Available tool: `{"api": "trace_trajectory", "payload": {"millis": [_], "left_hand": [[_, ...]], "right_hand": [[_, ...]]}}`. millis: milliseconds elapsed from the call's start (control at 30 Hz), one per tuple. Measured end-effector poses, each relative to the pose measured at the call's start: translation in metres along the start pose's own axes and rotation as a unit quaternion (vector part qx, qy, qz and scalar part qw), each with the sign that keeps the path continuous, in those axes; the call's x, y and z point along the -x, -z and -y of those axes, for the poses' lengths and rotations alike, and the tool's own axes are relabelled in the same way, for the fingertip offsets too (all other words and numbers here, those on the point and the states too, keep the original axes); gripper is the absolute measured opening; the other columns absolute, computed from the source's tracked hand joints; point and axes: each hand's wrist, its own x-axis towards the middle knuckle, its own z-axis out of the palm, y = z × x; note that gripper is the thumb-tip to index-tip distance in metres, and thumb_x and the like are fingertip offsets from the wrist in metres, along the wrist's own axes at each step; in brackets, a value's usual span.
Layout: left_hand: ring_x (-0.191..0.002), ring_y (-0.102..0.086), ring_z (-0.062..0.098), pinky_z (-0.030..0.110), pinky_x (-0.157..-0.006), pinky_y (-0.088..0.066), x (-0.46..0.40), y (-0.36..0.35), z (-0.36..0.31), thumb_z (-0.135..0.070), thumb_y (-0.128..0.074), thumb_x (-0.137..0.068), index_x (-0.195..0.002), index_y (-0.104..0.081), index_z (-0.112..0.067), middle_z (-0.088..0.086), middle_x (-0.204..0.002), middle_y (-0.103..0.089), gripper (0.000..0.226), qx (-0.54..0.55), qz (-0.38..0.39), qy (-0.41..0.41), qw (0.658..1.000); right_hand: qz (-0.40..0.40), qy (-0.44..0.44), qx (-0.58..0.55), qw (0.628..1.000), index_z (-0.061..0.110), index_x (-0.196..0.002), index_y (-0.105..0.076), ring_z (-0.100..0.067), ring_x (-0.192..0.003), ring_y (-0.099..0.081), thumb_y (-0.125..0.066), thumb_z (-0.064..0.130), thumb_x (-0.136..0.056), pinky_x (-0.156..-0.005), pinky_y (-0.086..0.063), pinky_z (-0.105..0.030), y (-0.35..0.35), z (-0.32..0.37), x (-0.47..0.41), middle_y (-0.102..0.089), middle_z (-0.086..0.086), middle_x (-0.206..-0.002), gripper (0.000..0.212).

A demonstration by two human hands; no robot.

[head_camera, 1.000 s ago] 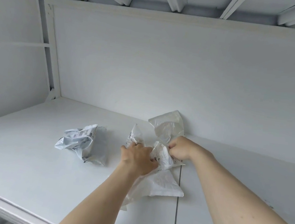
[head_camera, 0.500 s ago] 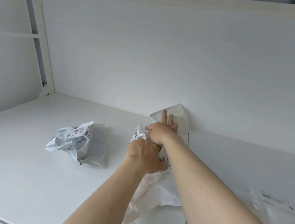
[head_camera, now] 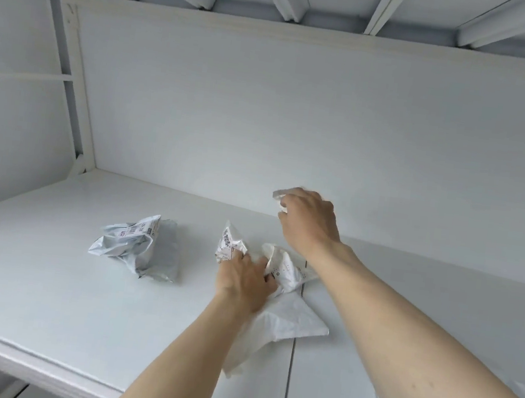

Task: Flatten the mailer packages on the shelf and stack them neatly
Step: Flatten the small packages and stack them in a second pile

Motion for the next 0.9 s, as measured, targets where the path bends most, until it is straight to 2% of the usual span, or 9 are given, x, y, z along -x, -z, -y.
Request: {"api": "trace_trajectory", "payload": {"millis": [133, 267, 367, 467, 533, 600, 667, 767, 900], "left_hand": [[-0.125, -0.045, 0.028, 0.041, -0.094, -0.043, 0.027, 0.012, -0.008, -0.037, -0.038, -0.101, -0.134, -0.038, -0.028, 0.005, -0.138, -0.041, 0.034, 0.079, 0.012, 0.014, 0.997], [-0.133, -0.038, 0.029, 0.046, -0.101, -0.036, 0.061, 0.024, 0.0, -0.045, -0.03, -0.103, -0.146, -0.026, -0.028, 0.005, -0.149, -0.031, 0.047, 0.156, -0.009, 0.033, 0.987], [-0.137, -0.032, 0.025, 0.043, -0.107, -0.032, 0.088, 0.038, 0.006, -0.038, -0.03, -0.103, -0.145, -0.036, -0.026, 0.003, -0.147, -0.036, 0.043, 0.17, -0.096, 0.023, 0.981], [-0.133, -0.038, 0.025, 0.04, -0.105, -0.032, 0.118, 0.043, -0.004, -0.028, -0.036, -0.102, -0.135, -0.05, -0.025, 0.001, -0.139, -0.047, 0.036, 0.224, -0.172, -0.009, 0.959], [-0.126, -0.045, 0.025, 0.04, -0.104, -0.035, 0.133, 0.044, -0.015, -0.022, -0.037, -0.101, -0.128, -0.057, -0.023, 0.002, -0.13, -0.054, 0.033, 0.325, -0.203, -0.017, 0.923], [-0.122, -0.049, 0.02, 0.034, -0.103, -0.037, 0.15, 0.044, -0.027, -0.02, -0.037, -0.102, -0.124, -0.06, -0.019, 0.003, -0.126, -0.057, 0.032, 0.451, -0.194, -0.01, 0.871], [-0.121, -0.05, 0.013, 0.026, -0.099, -0.036, 0.162, 0.044, -0.036, -0.02, -0.036, -0.103, -0.123, -0.06, -0.02, -0.001, -0.128, -0.057, 0.032, 0.509, -0.167, -0.003, 0.845], [-0.116, -0.051, 0.009, 0.021, -0.091, -0.035, 0.176, 0.041, -0.041, -0.017, -0.04, -0.101, -0.12, -0.062, -0.023, -0.006, -0.127, -0.054, 0.03, 0.488, -0.145, -0.02, 0.86], [-0.126, -0.048, 0.006, 0.017, -0.091, -0.033, 0.186, 0.038, -0.046, -0.014, -0.044, -0.098, -0.115, -0.068, -0.028, -0.013, -0.134, -0.05, 0.033, 0.408, -0.135, -0.069, 0.9]], "right_hand": [[-0.02, -0.001, -0.079, 0.997, 0.019, -0.11, -0.05, -0.027, -0.097, -0.055, -0.046, 0.001, -0.092, -0.072, -0.04, -0.036, 0.046, 0.017, 0.069, -0.056, 0.001, -0.112, 0.026], [-0.01, 0.02, -0.071, 0.997, 0.019, -0.127, -0.041, -0.028, -0.095, -0.057, -0.043, -0.006, -0.088, -0.07, -0.027, -0.032, 0.069, 0.021, 0.143, -0.059, -0.001, -0.119, 0.047], [-0.005, 0.009, -0.079, 0.997, 0.021, -0.145, -0.028, -0.031, -0.097, -0.058, -0.04, -0.007, -0.09, -0.072, -0.028, -0.032, 0.082, 0.018, 0.174, -0.062, -0.005, -0.118, 0.063], [-0.017, 0.008, -0.08, 0.997, 0.025, -0.151, -0.025, -0.033, -0.098, -0.058, -0.046, -0.002, -0.092, -0.072, -0.029, -0.032, 0.093, 0.021, 0.203, -0.065, -0.006, -0.114, 0.069], [-0.015, 0.032, -0.108, 0.994, 0.023, -0.144, -0.041, -0.033, -0.099, -0.06, -0.049, -0.002, -0.09, -0.073, -0.035, -0.033, 0.091, 0.023, 0.219, -0.067, -0.006, -0.112, 0.06], [0.023, 0.066, -0.118, 0.991, 0.019, -0.124, -0.058, -0.031, -0.105, -0.059, -0.05, 0.002, -0.089, -0.079, -0.043, -0.037, 0.084, 0.026, 0.239, -0.067, -0.004, -0.11, 0.04], [0.073, 0.074, -0.141, 0.985, 0.019, -0.111, -0.06, -0.026, -0.11, -0.054, -0.049, 0.013, -0.092, -0.084, -0.046, -0.039, 0.076, 0.03, 0.261, -0.064, 0.0, -0.112, 0.023], [0.09, 0.046, -0.196, 0.975, 0.019, -0.109, -0.058, -0.016, -0.112, -0.049, -0.044, 0.026, -0.097, -0.084, -0.046, -0.036, 0.067, 0.03, 0.286, -0.057, 0.006, -0.113, 0.02], [0.015, -0.03, -0.248, 0.968, 0.015, -0.106, -0.06, -0.015, -0.114, -0.047, -0.04, 0.013, -0.098, -0.089, -0.045, -0.034, 0.062, 0.021, 0.288, -0.052, 0.004, -0.115, 0.021]]}}
